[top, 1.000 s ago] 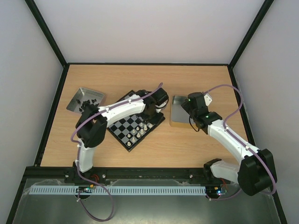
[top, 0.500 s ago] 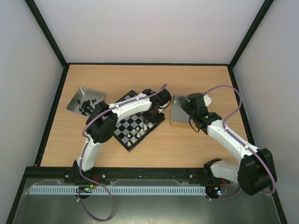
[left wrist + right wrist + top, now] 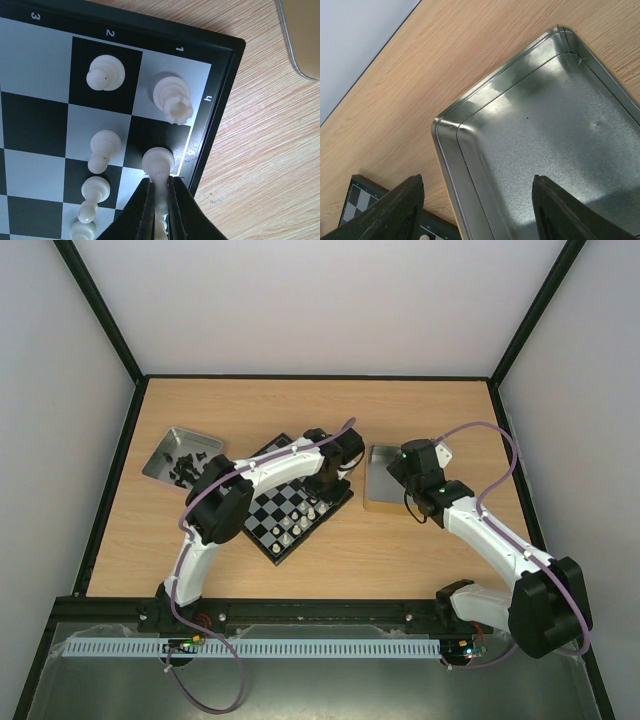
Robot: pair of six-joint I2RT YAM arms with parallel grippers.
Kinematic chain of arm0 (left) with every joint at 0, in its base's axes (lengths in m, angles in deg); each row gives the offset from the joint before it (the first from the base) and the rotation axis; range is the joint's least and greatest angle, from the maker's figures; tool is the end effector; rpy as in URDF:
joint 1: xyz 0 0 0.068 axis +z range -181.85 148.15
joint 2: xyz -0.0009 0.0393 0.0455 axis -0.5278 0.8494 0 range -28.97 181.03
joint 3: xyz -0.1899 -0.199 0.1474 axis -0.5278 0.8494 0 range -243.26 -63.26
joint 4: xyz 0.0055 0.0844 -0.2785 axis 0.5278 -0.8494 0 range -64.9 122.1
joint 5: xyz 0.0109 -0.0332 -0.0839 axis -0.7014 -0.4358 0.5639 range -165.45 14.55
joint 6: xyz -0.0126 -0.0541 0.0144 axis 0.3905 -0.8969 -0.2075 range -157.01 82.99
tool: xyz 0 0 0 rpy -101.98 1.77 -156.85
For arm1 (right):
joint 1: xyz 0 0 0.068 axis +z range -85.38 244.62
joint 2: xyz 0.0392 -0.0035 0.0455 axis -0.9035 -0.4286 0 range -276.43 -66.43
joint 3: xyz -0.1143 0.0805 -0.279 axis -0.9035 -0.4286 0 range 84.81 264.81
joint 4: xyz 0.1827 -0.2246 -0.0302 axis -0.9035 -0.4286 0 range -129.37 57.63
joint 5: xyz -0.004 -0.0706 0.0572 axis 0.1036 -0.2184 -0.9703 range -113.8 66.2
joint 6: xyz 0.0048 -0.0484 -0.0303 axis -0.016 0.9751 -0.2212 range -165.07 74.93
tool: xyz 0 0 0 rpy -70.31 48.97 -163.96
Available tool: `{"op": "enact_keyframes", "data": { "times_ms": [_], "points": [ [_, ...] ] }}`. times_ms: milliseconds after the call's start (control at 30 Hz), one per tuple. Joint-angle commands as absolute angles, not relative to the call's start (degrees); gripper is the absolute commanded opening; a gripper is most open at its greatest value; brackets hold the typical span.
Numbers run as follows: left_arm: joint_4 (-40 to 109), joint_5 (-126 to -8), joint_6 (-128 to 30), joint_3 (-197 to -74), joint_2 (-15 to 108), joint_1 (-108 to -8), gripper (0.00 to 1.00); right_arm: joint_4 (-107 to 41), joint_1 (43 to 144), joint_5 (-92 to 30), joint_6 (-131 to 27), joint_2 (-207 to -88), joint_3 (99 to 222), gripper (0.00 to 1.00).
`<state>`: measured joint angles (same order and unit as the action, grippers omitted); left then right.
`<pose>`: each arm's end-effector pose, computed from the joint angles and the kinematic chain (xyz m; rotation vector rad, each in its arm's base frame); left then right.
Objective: Set up the chess pieces on the board
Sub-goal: Place the chess piece on the chessboard, then adjust the storage box at the center of the board.
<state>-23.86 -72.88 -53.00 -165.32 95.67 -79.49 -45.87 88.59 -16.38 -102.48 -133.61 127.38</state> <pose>0.3314 -0.3662 0.2010 0.8212 2.8725 -0.2150 0.2471 0.1042 0.2630 0.7323 2.1852 0.6174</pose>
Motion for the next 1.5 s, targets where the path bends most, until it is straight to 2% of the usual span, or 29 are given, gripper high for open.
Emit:
{"op": "enact_keyframes", "data": {
  "times_ms": [0,433,733,967,1100,1300,1467],
  "points": [
    [-24.1,-72.5,-52.5,-166.3,97.7,-79.1,0.07,-46.3,88.4,-15.4,-102.0,-133.9,126.7,0.59],
    [-22.4,-71.5,-52.3,-167.3,98.1,-78.7,0.11,-47.0,88.3,-15.4,-101.8,-133.5,127.0,0.59],
    [-21.8,-69.9,-52.4,-167.3,94.7,-78.6,0.31,-47.7,88.4,-15.6,-101.2,-132.7,128.1,0.59],
    [-20.2,-69.2,-53.6,-165.6,87.2,-77.2,0.38,-46.0,88.3,-17.7,-91.3,-133.7,130.6,0.60],
    [-14.2,-70.7,-55.4,-158.1,78.1,-75.2,0.42,-47.0,87.4,-20.8,-79.1,-138.9,135.6,0.66],
    [-2.6,-73.5,-58.1,-141.9,63.3,-71.4,0.46,-54.2,86.1,-19.0,-64.7,-149.7,144.4,0.84],
    [7.0,-74.5,-59.5,-127.9,49.7,-67.7,0.53,-57.5,84.8,-18.9,-55.3,-155.3,147.6,0.87]
  ]
}}
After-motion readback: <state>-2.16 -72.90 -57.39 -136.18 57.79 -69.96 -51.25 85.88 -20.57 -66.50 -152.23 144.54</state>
